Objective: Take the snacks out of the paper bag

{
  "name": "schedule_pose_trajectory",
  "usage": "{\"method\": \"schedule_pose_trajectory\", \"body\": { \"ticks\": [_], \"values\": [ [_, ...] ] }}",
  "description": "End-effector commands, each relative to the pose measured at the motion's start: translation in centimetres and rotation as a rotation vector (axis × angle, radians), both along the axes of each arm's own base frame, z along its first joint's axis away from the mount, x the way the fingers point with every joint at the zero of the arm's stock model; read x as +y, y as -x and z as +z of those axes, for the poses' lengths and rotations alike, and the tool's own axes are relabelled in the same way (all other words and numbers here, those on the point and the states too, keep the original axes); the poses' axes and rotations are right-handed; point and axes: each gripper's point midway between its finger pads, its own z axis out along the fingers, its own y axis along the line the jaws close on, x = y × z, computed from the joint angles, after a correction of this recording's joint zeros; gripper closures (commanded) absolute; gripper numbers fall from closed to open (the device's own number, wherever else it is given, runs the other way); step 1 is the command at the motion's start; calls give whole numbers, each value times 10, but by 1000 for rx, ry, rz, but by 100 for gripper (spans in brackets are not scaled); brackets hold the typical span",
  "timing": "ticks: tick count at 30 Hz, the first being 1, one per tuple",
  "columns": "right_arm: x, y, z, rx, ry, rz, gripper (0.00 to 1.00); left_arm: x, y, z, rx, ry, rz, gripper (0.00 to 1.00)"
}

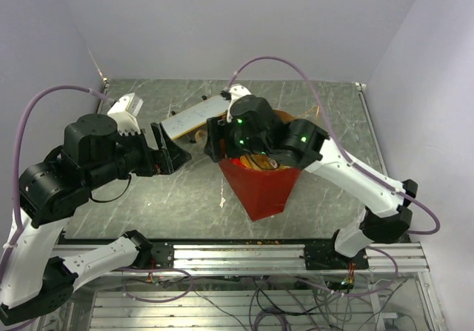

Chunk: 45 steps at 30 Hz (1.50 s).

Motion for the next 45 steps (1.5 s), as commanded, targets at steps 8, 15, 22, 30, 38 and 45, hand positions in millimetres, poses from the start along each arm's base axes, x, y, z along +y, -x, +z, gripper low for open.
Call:
{"method": "schedule_pose_trajectory", "body": {
  "ticks": [8, 15, 22, 30, 38, 45],
  "values": [
    [-75, -20, 49, -113, 3, -225, 23, -19, -10, -7, 42, 40, -13, 5],
    [-122, -58, 47, -102, 65, -373, 23, -35, -19, -21, 88, 53, -32, 5],
    [-177, -98, 41, -97, 153, -508, 21, -48, -37, -37, 127, -3, -27, 5],
    [-262, -145, 20, -30, 253, -699, 20, -66, -62, -61, 177, -90, -39, 5],
    [-287, -150, -11, 47, 244, -683, 22, -72, -81, -75, 197, -121, -31, 5],
    [-285, -140, -32, 91, 241, -630, 33, -65, -93, -79, 190, -142, -3, 20]
  ]
}}
